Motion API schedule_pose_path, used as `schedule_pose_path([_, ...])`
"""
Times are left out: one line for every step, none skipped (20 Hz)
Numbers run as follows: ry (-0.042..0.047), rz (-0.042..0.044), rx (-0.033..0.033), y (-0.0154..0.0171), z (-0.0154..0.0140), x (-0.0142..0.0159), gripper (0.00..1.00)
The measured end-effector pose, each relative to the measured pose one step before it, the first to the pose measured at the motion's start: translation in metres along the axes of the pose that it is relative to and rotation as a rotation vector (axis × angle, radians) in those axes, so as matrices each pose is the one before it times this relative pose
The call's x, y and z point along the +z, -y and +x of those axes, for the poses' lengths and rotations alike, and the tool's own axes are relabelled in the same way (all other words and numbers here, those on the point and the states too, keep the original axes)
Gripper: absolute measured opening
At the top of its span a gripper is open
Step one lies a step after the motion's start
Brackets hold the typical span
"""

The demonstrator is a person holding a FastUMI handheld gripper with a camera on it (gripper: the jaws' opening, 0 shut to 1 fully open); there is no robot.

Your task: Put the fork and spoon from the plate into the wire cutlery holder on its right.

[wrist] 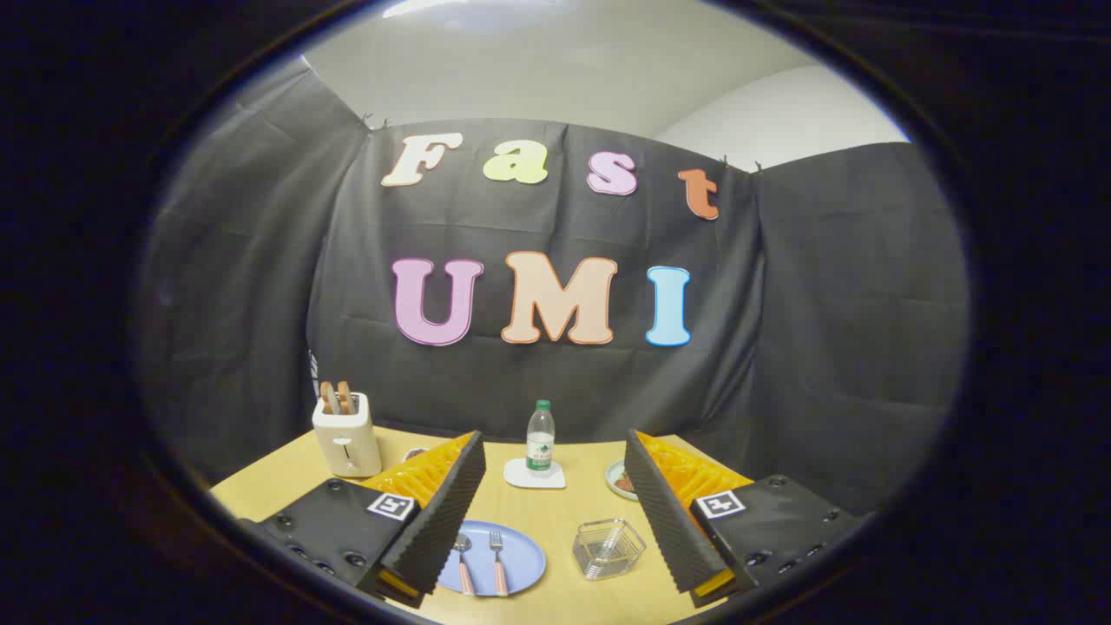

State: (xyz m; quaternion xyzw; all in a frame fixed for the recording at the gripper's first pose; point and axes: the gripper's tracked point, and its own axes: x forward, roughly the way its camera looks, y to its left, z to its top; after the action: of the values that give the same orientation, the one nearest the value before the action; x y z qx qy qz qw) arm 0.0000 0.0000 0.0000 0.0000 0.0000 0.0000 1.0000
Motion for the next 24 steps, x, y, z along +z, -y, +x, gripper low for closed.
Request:
schedule_pose_path([-0.00204, -0.00243, 0.00213, -0.00133, -0.00218, -0.00072, 1.00])
schedule_pose_path([-0.00472, -0.00505, 0.00147, -0.00085, -0.00143, -0.00228, 1.00])
schedule_pose_path([-0.00542, -0.00632, 0.00096, -0.00097, -0.00136, -0.00175, 1.00])
schedule_pose_path([-0.00608, -0.00563, 0.00131, -0.00065, -0.00085, -0.00276, 1.00])
schedule_pose_path([-0.00408, -0.00193, 0.00365, -0.00150, -0.00004, -0.00190, 1.00])
schedule_pose_path([-0.00124, 0.00339, 0.00603, -0.00297, 0.00096, -0.00121, 1.00])
schedule_pose_path([0.00017, 0.00713, 0.00287, -0.00134, 0.00087, -0.00012, 1.00])
schedule_pose_path([0.00603, 0.00870, 0.00234, -0.00009, 0.00052, 0.00038, 1.00])
schedule_pose_path([0.01128, 0.00687, 0.00298, -0.00102, 0.00033, 0.00228, 1.00])
schedule_pose_path([0.00754, 0.00236, 0.00180, 0.00025, 0.00081, -0.00037, 1.00])
schedule_pose_path([0.00422, -0.00322, 0.00091, 0.00095, 0.00049, -0.00004, 1.00])
schedule_pose_path([0.00312, -0.00596, 0.00119, 0.00157, 0.00068, -0.00165, 1.00])
schedule_pose_path([0.00225, -0.00394, 0.00270, 0.00104, 0.00100, -0.00153, 1.00])
schedule_pose_path([-0.00134, 0.00273, 0.00372, 0.00171, 0.00110, -0.00308, 1.00])
schedule_pose_path([-0.00929, 0.00841, 0.00404, 0.00079, 0.00177, -0.00451, 1.00])
schedule_pose_path([-0.01383, 0.01113, 0.00187, 0.00082, 0.00239, -0.00721, 1.00])
schedule_pose_path([-0.01120, 0.00738, 0.00208, 0.00059, 0.00229, -0.00506, 1.00])
schedule_pose_path([-0.01194, 0.00622, 0.00414, -0.00024, 0.00251, -0.00655, 1.00])
schedule_pose_path([-0.01031, 0.00263, 0.00551, -0.00072, 0.00300, -0.00562, 1.00])
schedule_pose_path([-0.01205, -0.00237, 0.00729, -0.00043, 0.00293, -0.00777, 1.00])
schedule_pose_path([-0.02045, -0.00641, 0.00790, -0.00170, 0.00453, -0.00859, 1.00])
schedule_pose_path([-0.02261, -0.00837, 0.01123, -0.00247, 0.00332, -0.01296, 1.00])
schedule_pose_path([-0.02048, -0.00931, 0.01197, -0.00305, 0.00405, -0.01064, 1.00])
schedule_pose_path([-0.02242, -0.00935, 0.01262, -0.00388, 0.00437, -0.01137, 1.00])
